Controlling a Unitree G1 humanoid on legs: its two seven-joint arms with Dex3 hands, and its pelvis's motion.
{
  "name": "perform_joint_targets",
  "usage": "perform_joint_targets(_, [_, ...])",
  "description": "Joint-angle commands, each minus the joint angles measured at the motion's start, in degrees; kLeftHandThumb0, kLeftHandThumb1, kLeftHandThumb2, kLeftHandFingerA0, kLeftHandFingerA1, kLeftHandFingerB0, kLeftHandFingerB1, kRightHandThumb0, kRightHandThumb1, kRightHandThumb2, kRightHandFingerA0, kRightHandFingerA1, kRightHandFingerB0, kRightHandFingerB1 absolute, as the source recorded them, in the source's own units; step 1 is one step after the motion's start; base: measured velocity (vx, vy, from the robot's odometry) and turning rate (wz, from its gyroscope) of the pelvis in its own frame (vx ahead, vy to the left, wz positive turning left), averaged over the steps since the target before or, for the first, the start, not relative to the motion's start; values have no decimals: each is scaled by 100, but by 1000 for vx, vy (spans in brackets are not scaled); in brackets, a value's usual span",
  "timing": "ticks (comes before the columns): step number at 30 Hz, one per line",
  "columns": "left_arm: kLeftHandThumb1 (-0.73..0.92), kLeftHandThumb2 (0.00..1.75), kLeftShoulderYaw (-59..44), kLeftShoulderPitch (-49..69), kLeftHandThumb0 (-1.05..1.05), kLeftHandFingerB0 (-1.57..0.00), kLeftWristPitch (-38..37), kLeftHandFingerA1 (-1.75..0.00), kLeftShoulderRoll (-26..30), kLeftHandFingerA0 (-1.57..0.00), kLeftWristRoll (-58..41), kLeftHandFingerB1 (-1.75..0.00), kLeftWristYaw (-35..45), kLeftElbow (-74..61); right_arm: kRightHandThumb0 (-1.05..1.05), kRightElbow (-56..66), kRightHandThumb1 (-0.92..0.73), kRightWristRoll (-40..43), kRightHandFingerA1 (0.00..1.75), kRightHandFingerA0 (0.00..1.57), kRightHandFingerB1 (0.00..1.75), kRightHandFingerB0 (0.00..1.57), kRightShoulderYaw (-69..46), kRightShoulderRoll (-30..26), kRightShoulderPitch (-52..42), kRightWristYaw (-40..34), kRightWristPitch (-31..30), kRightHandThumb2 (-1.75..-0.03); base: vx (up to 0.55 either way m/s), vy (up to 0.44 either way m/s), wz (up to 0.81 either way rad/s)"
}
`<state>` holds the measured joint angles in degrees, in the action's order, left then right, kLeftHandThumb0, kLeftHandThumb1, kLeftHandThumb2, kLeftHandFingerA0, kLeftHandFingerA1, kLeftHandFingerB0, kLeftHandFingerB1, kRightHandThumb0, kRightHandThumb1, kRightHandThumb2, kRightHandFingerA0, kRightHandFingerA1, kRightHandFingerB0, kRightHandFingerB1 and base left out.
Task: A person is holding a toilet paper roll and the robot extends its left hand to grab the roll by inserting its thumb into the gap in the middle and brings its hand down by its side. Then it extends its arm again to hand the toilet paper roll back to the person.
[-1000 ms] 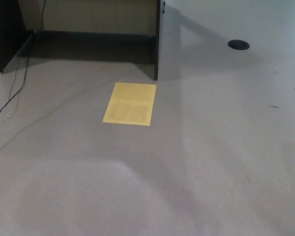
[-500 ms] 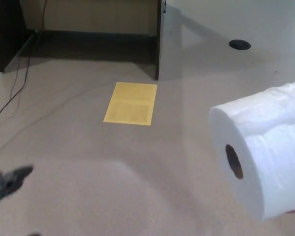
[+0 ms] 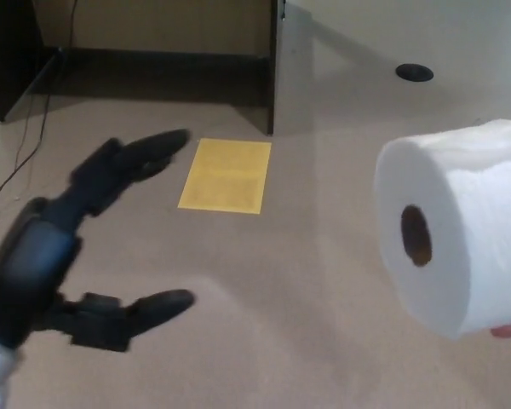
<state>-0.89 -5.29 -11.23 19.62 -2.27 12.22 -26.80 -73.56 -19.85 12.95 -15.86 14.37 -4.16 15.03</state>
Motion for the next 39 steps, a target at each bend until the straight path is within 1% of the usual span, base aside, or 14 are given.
perform_joint_targets(1, [24, 81, 627, -368, -22, -7, 1315, -51, -294, -9, 70, -50, 33, -500, -34, -37, -67, -18, 58, 73, 44, 57, -18, -22, 2, -48, -14, -60, 0, 0, 0])
perform_joint_targets(6, [23, 81, 1000, -667, -22, -5, 1504, -51, -486, -7, 416, -49, -22, -544, -34, -24, -67, -41, 64, 74, 45, 57, 13, 26, 26, -46, -20, -60, 0, 0, 0])
perform_joint_targets(7, [36, 58, 1068, -772, -43, -13, 1531, -39, -552, -20, 466, -31, -35, -498, -33, -24, -67, -41, 64, 75, 45, 57, 10, 36, 49, -61, -12, -60, 0, 0, 0])
perform_joint_targets(9, [25, 81, 1288, -968, -25, 0, 1498, -49, -706, -1, 697, -48, -108, -358, -35, -18, -67, -45, 59, 72, 44, 56, 16, 34, 22, -54, -14, -60, 0, 0, 0])
perform_joint_targets(11, [26, 81, 1422, -933, -24, 0, 1572, -49, -831, -2, 819, -48, -178, -368, -35, -17, -66, -69, 63, 74, 45, 57, 42, 46, -76, -87, 25, -60, 0, 0, 0])
perform_joint_targets(14, [26, 81, 1436, -912, -24, 0, 1592, -49, -919, -2, 854, -48, -181, -337, -34, -24, -66, -49, 63, 73, 44, 57, 30, 71, -102, -57, 20, -60, 0, 0, 0])
perform_joint_targets(15, [37, 58, 1442, -942, -42, -12, 1690, -39, -967, -17, 870, -31, -196, -348, -33, -18, -66, -35, 62, 73, 44, 57, 20, 65, -115, -30, 27, -60, 0, 0, 0])
perform_joint_targets(19, [37, 59, 1446, -1296, -46, -9, 1615, -40, -1176, -18, 1003, -31, -269, 23, -34, -15, -67, 48, 56, 71, 44, 56, -73, 95, -26, 131, -82, -60, 0, 0, 0])
perform_joint_targets(20, [25, 81, 1484, -1264, -24, 0, 1660, -49, -1222, -2, 1036, -48, -281, -22, -34, -12, -67, 16, 58, 73, 44, 56, -50, 96, -52, 114, -64, -60, 0, 0, 0])
perform_joint_targets(21, [36, 59, 1512, -1264, -43, -10, 1677, -40, -1271, -17, 1055, -31, -294, -22, -35, -15, -67, -11, 59, 73, 43, 56, -29, 106, -44, 99, -80, -60, 0, 0, 0])
perform_joint_targets(24, [37, 60, 1609, -1365, -46, -13, 1771, -38, -1403, -18, 1193, -32, -323, 11, -34, -30, -66, 6, 60, 73, 44, 57, -50, 148, 5, 94, -80, -60, 0, 0, 0])
perform_joint_targets(25, [25, 82, 1696, -1399, -26, 0, 1760, -49, -1427, -2, 1374, -48, -372, 20, -35, -27, -66, -39, 60, 73, 44, 57, -12, 146, -5, 60, -77, -60, 0, 0, 0])
perform_joint_targets(26, [37, 61, 1748, -1412, -48, -11, 1763, -40, -1460, -17, 1452, -32, -401, 23, -35, -25, -66, -62, 60, 73, 44, 57, 9, 147, -13, 37, -76, -60, 0, 0, 0])
perform_joint_targets(39, [36, 59, 2075, -1340, -46, -12, 1700, -39, -1737, -19, 1782, -31, -456, 82, -31, -19, -66, -29, 61, 72, 44, 57, 2, 141, -137, 73, -34, -60, 0, 0, 0])
